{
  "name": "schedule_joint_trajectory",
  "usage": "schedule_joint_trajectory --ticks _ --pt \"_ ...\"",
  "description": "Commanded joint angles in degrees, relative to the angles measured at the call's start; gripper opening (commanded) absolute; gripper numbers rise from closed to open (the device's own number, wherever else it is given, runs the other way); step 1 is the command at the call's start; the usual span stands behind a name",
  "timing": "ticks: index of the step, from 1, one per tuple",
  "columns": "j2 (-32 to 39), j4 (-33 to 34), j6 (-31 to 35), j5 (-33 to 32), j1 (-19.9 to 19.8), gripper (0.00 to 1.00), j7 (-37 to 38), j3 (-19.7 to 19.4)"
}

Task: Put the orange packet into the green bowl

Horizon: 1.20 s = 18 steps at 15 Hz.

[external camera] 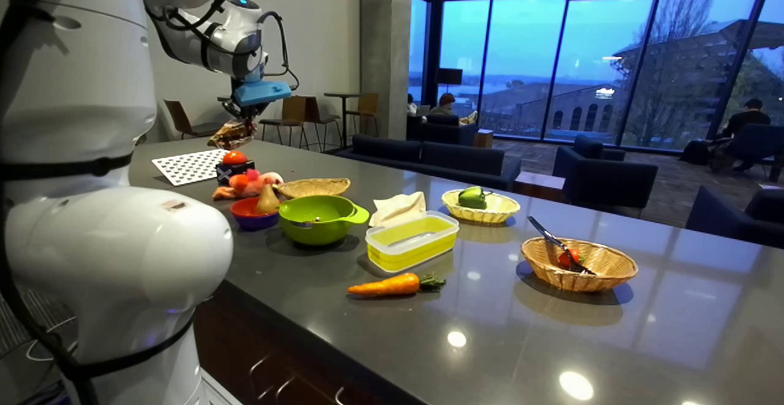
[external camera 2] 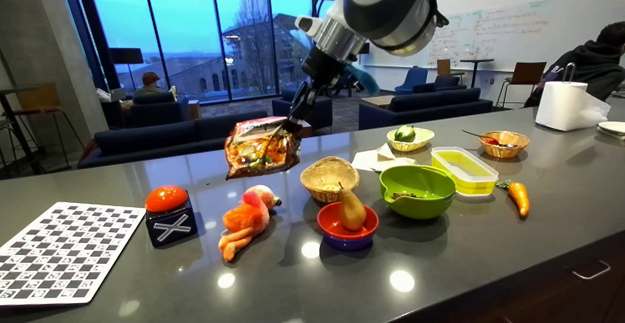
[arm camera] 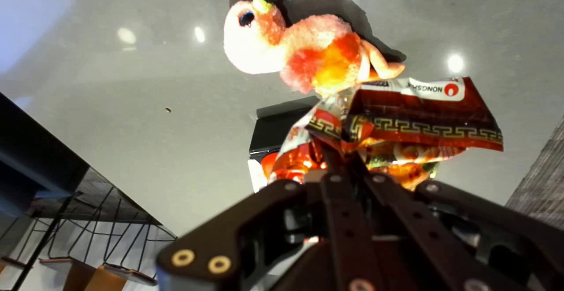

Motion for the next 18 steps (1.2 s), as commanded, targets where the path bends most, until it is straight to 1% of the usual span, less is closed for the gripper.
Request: schedule_joint_trajectory --ticks 1,10,12,18 --pt "-7.0 -6.7 2.1 1.7 0.1 0.01 3.2 -1.9" --pt "-18.2 -16.2 2.4 -0.3 1.4 0.01 16.0 -7.6" --pt "-19.9 -18.1 3.5 0.8 2.1 0.01 17.3 -9.3" --pt "-23.1 -24.2 7.5 1.3 3.0 0.01 24.5 -13.8"
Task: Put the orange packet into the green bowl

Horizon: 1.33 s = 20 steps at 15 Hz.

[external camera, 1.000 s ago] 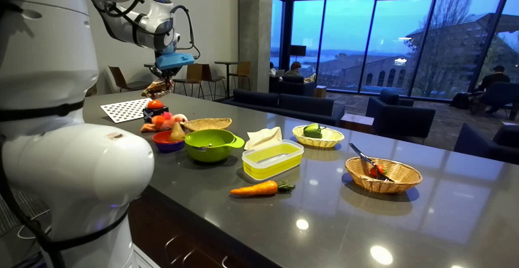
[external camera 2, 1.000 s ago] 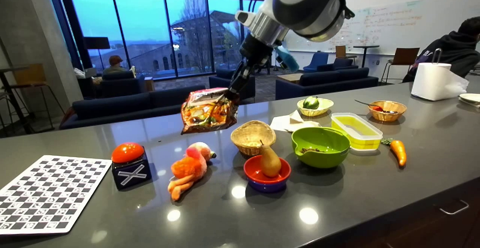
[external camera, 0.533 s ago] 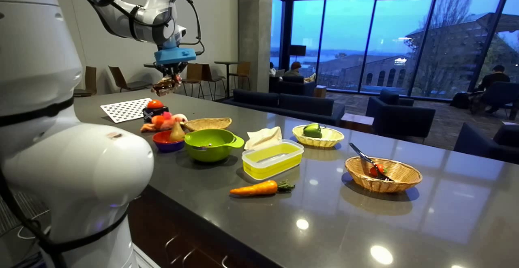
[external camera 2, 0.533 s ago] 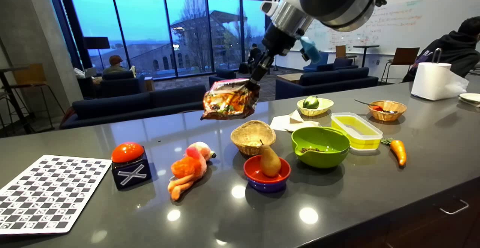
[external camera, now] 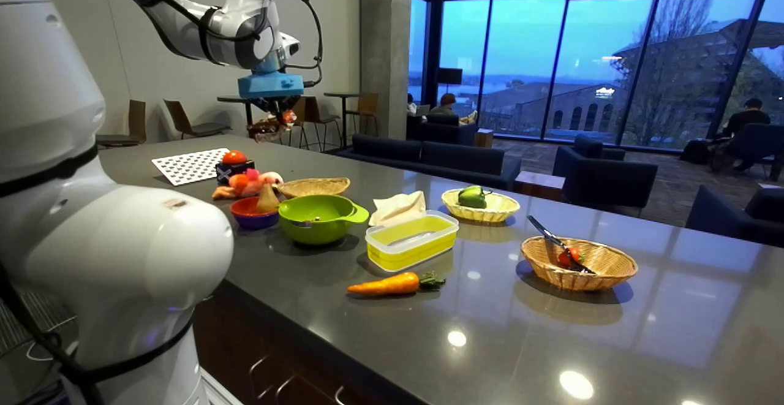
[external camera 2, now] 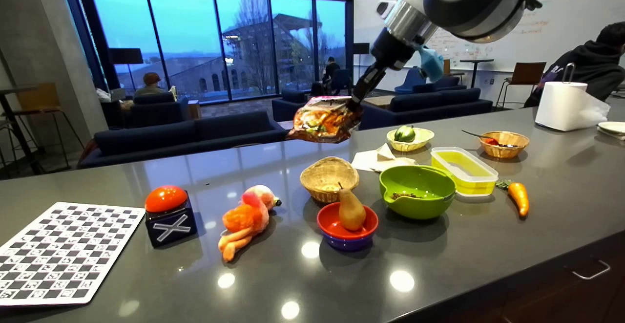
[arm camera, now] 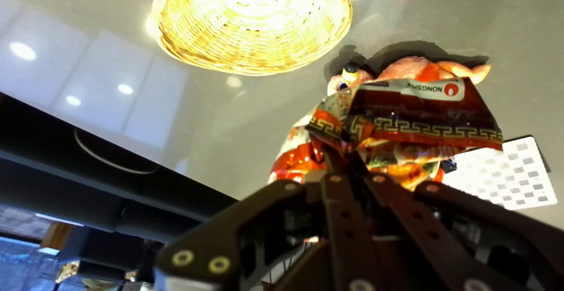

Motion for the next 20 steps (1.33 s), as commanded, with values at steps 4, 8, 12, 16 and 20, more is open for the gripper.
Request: schedule_joint_trajectory --ticks 4,8,12,16,20 --pt "-3.8 -6.8 2.8 3.5 1.3 0.01 6.2 -5.5" --pt "-5.1 -8.5 2.1 2.1 -0.2 0.01 11.5 -6.1" --pt "-6.5 -9.9 2.6 0.6 -0.3 0.01 16.5 -4.6" --pt "-9.2 -11.5 0.8 -6.7 -1.6 0.01 24.2 -0.3" --pt "-10.1 -12.2 2.6 -9.3 -0.7 0.01 27.8 1.5"
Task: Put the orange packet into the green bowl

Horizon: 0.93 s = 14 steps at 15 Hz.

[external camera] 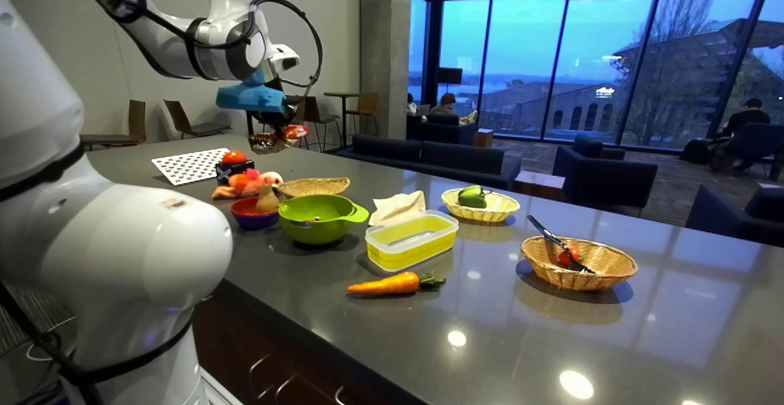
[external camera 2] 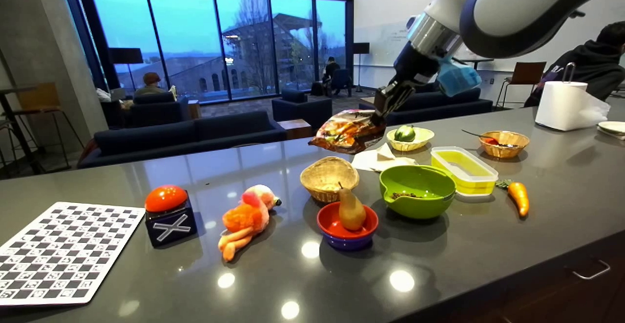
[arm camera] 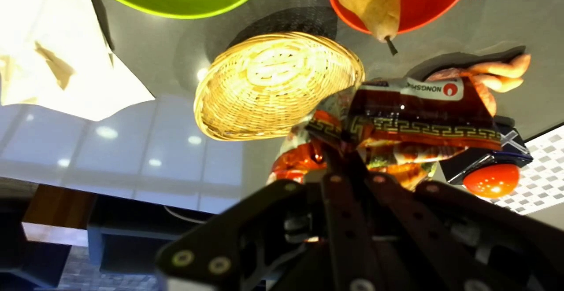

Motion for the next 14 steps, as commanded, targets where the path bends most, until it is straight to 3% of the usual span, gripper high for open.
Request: schedule_joint_trajectory --ticks 1,6,14 --pt "-2.9 -1.6 1.2 -2.0 -0.2 0.01 2.5 1.5" --pt "-0.9 0.0 0.7 -1.5 0.8 0.04 1.2 0.9" --pt "-0.1 0.1 0.2 -1.4 1.1 0.01 0.8 0.8"
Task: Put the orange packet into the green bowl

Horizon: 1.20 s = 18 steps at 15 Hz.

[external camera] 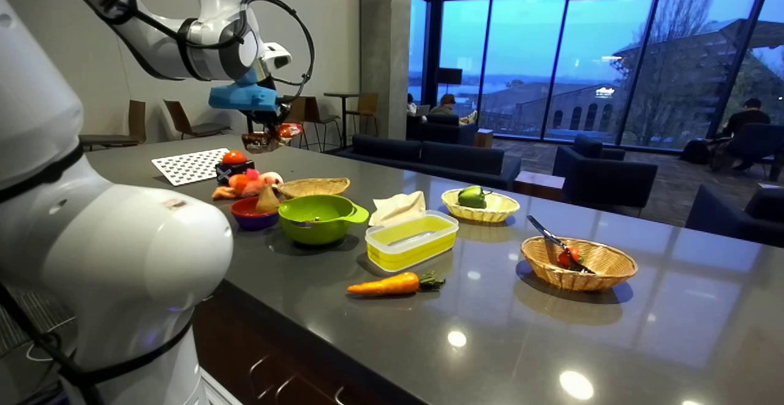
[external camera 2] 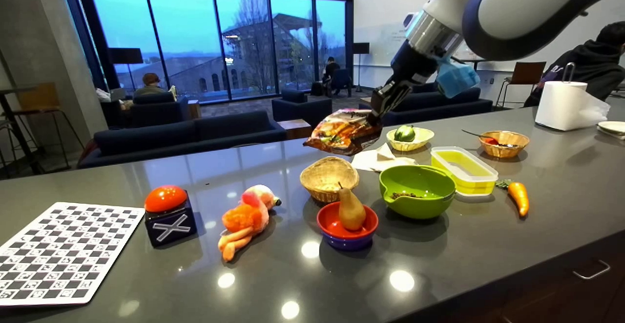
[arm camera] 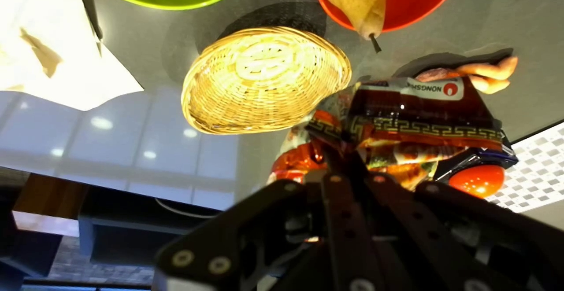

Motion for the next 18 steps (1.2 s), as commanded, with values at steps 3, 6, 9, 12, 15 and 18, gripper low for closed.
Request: schedule_joint_trajectory --ticks 3,6,9,12,15,18 --pt "-2.0 -0.9 -5.1 -1.5 -0.9 0.01 2.3 0.1" --pt "-4.3 -1.9 -8.9 -2.0 -2.0 0.01 4.3 0.3" --pt "-6.8 -2.4 -11.8 -3.1 -3.2 0.01 6.6 0.4" --pt "-10.1 -3.2 -14.5 -3.7 -5.1 0.01 10.1 0.0" --pt "-12.7 -4.1 -17.2 -2.9 -7.3 0.01 13.0 -1.3" --pt "-13.9 -4.8 -20.7 -2.2 -9.5 0.01 15.2 -2.8"
